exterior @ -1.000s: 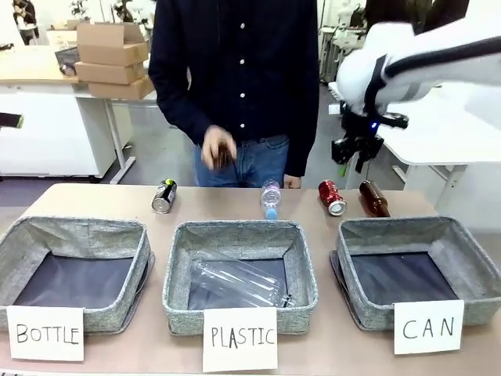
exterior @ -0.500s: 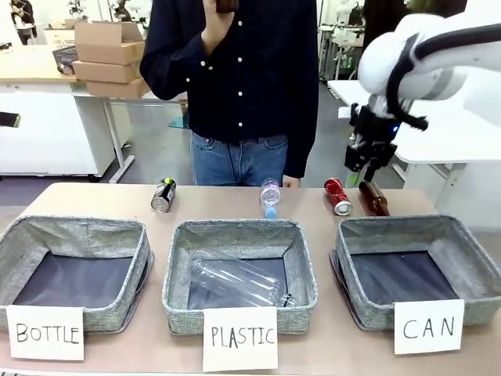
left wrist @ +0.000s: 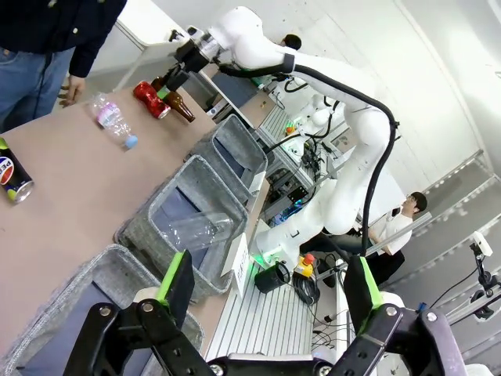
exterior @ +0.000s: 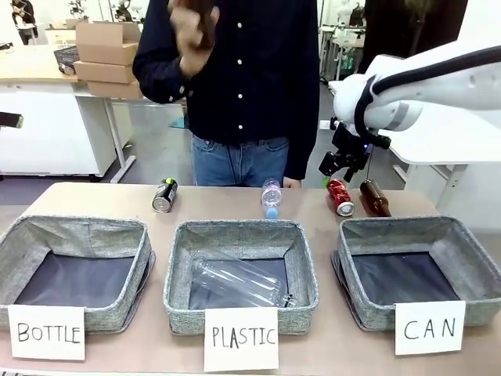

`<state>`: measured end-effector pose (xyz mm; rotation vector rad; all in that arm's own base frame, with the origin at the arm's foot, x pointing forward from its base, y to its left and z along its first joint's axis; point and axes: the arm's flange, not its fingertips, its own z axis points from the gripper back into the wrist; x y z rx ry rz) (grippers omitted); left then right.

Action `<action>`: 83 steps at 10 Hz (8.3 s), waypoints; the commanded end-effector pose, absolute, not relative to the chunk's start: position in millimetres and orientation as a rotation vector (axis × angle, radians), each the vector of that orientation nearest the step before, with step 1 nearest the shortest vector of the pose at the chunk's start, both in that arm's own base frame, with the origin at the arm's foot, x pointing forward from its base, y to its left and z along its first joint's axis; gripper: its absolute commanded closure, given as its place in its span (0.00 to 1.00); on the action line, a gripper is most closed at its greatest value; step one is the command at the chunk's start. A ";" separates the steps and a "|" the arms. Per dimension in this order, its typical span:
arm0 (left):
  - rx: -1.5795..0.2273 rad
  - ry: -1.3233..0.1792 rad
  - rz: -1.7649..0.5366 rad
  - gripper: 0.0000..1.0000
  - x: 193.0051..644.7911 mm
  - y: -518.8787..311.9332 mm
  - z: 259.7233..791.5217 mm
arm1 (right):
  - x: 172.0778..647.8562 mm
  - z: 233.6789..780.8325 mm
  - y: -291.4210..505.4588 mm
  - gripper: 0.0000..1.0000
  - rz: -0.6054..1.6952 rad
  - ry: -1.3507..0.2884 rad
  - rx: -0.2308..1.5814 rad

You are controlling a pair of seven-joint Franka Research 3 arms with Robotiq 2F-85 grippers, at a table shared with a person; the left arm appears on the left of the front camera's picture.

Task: Sort the can waste into the basket.
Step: Pick up the can waste from the table and place it in the right Fabric basket.

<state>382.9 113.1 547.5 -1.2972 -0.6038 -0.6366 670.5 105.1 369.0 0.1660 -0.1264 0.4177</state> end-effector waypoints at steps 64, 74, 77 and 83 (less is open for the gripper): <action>-1.312 -0.631 -0.657 0.00 381.3 111.3 549.3 | 374.0 505.7 -47.6 0.00 0.458 -0.373 1.418; -1.312 -0.631 -0.657 0.00 381.3 111.3 549.3 | 374.0 505.7 -47.6 0.00 0.458 -0.373 1.418; -1.296 -0.606 -0.638 0.00 382.2 112.5 548.4 | 374.0 505.7 -47.6 0.00 0.458 -0.373 1.418; -0.275 -0.260 -0.495 0.00 516.3 -96.9 603.1 | 374.0 505.7 -47.6 0.00 0.458 -0.373 1.418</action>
